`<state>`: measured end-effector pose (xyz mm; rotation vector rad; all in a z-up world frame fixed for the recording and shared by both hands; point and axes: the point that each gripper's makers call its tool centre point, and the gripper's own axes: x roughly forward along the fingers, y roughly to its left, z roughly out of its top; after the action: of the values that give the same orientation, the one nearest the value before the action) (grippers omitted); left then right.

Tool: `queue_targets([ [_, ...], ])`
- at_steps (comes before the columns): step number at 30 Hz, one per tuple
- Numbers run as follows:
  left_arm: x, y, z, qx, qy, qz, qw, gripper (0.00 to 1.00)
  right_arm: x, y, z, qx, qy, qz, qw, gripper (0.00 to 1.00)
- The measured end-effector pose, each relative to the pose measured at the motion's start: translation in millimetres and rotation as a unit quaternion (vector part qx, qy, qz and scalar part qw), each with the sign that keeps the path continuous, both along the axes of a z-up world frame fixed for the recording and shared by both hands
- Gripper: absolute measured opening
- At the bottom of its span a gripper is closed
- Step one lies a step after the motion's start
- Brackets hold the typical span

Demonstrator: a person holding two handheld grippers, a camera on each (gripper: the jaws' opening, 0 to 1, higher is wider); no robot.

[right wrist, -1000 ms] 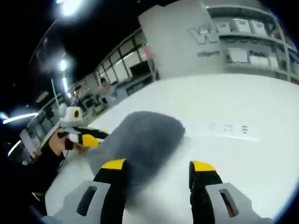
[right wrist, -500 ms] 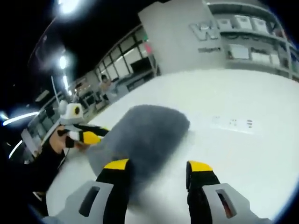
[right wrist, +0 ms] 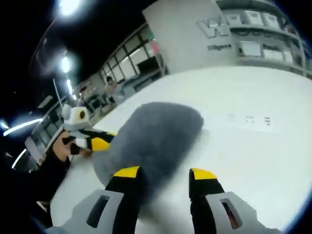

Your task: Open the folded towel by lifting each exposed corner and separating the folded layers until the towel lies flat within the target outline without major curled edges

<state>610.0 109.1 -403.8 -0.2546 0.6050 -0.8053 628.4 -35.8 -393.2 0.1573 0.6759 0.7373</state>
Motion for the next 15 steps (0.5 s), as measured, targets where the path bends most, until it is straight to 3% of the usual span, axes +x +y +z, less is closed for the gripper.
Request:
queue_targets([
  [9,0.8,-2.0,-3.4,0.006,-0.009,-0.011,0.9999,0.24,-3.8,9.0,-0.1,0.006,-0.002,0.02,0.9998,0.17],
  [15,2.9,-1.4,-1.3,0.005,-0.014,-0.023,0.9996,0.19,-4.5,11.4,0.4,0.002,-0.006,0.025,0.9997,0.14],
])
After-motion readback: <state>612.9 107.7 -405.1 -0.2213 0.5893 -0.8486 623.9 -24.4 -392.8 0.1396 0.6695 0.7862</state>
